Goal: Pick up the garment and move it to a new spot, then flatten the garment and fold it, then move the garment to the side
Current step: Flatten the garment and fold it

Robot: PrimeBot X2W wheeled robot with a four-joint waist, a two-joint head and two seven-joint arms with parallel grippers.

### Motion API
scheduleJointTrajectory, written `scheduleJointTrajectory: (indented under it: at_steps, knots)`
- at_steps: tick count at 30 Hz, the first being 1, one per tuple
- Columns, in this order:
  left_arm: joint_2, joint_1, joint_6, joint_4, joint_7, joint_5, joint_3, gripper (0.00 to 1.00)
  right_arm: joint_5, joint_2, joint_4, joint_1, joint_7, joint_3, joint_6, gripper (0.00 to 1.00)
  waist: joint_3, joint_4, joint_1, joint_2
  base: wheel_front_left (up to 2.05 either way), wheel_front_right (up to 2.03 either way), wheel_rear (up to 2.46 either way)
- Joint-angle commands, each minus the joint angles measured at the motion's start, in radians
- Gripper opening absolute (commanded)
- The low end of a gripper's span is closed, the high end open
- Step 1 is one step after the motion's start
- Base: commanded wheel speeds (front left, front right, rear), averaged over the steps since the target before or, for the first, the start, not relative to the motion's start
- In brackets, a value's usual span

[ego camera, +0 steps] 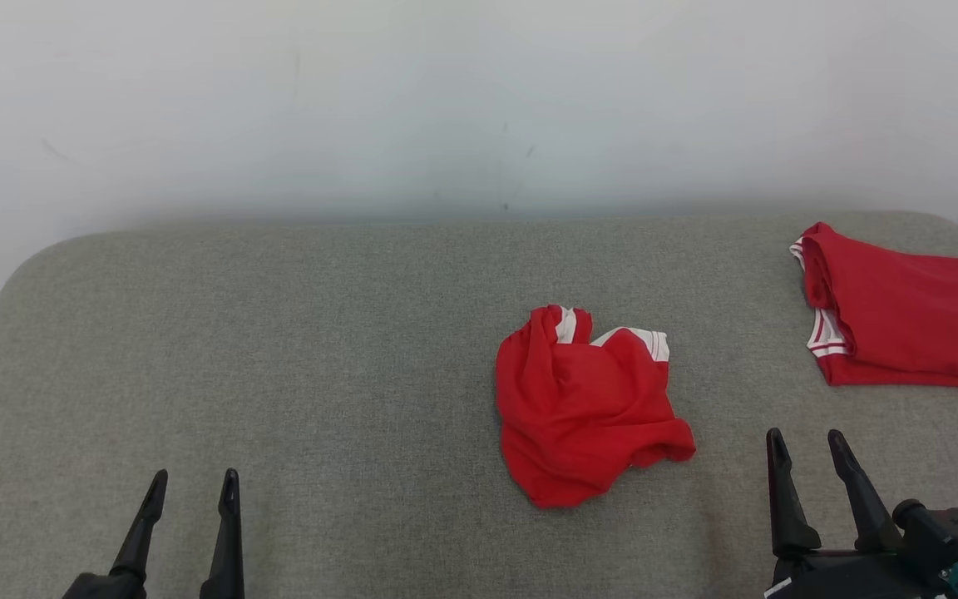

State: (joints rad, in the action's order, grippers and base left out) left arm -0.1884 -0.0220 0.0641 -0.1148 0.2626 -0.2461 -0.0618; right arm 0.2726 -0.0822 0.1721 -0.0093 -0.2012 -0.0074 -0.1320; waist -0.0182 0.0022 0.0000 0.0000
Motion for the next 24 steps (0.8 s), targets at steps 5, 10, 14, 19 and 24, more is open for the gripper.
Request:
scheduleJointTrajectory:
  at_steps: [5,10,14,19,24]
  knots:
    - [0.009,-0.011,0.013,-0.013,0.003,0.015,0.016,1.0,0.006,0.001,0.006,0.009,0.004,-0.003,0.003,1.0,-0.001,0.003,0.0,0.0,0.0,0.0,0.0]
    - [0.015,-0.009,0.022,-0.021,0.003,0.023,0.025,1.0,0.005,0.003,0.009,0.01,0.004,-0.003,0.003,1.0,-0.001,0.004,0.0,0.0,0.0,0.0,0.0]
    - [0.018,-0.009,0.025,-0.026,0.003,0.029,0.032,1.0,0.008,0.001,0.013,0.011,0.004,-0.002,0.003,1.0,-0.001,0.003,0.0,0.0,0.0,0.0,0.0]
    - [0.022,-0.012,0.029,-0.029,0.003,0.036,0.037,1.0,0.009,0.002,0.015,0.01,0.004,0.001,0.003,1.0,0.001,0.001,0.0,0.0,0.0,0.0,0.0]
    - [0.028,-0.013,0.03,-0.033,0.003,0.043,0.041,1.0,0.01,0.0,0.017,0.005,0.002,0.003,0.003,1.0,0.002,0.0,0.0,0.0,0.0,0.0,0.0]
